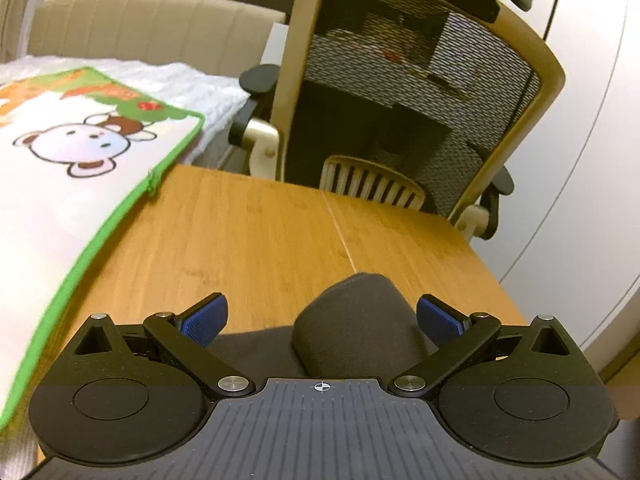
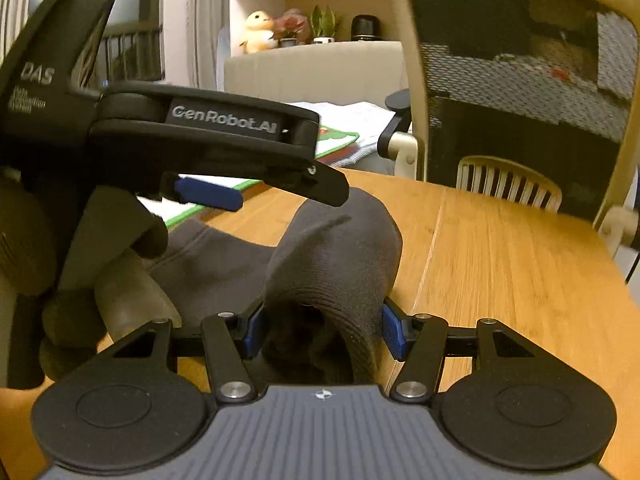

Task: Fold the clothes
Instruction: 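Keep rolling the pants toward the leg hems with both grippers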

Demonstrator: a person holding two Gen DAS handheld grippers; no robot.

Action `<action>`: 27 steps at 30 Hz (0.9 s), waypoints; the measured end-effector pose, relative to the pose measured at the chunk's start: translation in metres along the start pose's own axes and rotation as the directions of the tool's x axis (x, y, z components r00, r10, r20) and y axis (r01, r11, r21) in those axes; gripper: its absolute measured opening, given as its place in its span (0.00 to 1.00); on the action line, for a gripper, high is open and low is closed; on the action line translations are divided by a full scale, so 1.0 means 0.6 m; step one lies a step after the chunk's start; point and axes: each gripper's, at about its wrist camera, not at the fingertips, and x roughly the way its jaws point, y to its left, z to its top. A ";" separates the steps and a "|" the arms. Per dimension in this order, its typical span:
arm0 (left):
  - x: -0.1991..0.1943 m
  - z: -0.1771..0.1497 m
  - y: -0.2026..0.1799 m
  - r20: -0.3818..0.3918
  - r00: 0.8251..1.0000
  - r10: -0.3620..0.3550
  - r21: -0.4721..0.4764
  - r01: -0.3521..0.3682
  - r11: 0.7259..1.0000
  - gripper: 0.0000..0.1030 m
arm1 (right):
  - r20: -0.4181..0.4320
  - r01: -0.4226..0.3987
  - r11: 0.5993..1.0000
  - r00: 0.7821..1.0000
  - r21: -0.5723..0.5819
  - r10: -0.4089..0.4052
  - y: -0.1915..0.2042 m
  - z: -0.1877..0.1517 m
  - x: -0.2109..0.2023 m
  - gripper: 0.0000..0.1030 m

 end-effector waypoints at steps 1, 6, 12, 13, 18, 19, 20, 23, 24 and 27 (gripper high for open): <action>-0.001 -0.001 0.003 -0.003 1.000 0.003 -0.001 -0.003 1.000 1.00 | -0.003 0.008 1.000 1.000 -0.017 -0.008 0.007 0.001 0.000 0.56; -0.015 -0.007 0.025 0.004 1.000 -0.014 -0.020 0.014 1.000 1.00 | -0.019 0.041 0.993 0.999 -0.110 -0.043 0.040 0.001 0.004 0.59; -0.016 -0.018 0.036 -0.007 1.000 0.000 0.012 0.000 1.000 1.00 | -0.019 0.092 0.969 0.995 -0.230 -0.099 0.077 0.000 0.020 0.61; -0.015 -0.020 0.040 -0.008 1.000 0.001 0.007 0.000 1.000 1.00 | -0.019 0.098 0.965 0.994 -0.242 -0.106 0.081 -0.001 0.021 0.61; -0.014 -0.030 0.060 -0.001 0.998 0.061 0.012 -0.061 0.998 1.00 | -0.025 0.054 0.980 0.998 -0.190 -0.060 0.070 0.004 0.014 0.69; -0.014 -0.033 0.064 0.000 0.997 0.071 0.015 -0.071 0.997 1.00 | -0.024 0.039 0.986 0.999 -0.165 -0.043 0.065 0.005 0.011 0.70; -0.014 -0.035 0.069 -0.001 0.997 0.071 0.009 -0.071 0.997 1.00 | -0.023 0.023 0.991 0.999 -0.135 -0.026 0.058 0.007 0.008 0.72; -0.015 -0.038 0.073 -0.001 0.998 0.067 0.008 -0.067 0.998 1.00 | -0.015 -0.019 0.999 1.000 -0.045 0.018 0.038 0.011 0.000 0.78; -0.015 -0.039 0.073 -0.001 0.998 0.067 0.008 -0.067 0.998 1.00 | -0.013 -0.021 0.999 1.000 -0.027 0.021 0.035 0.011 0.001 0.81; -0.013 -0.038 0.073 -0.001 0.998 0.065 0.005 -0.065 0.998 1.00 | -0.027 -0.015 1.000 1.000 -0.011 0.015 0.040 0.009 0.010 0.83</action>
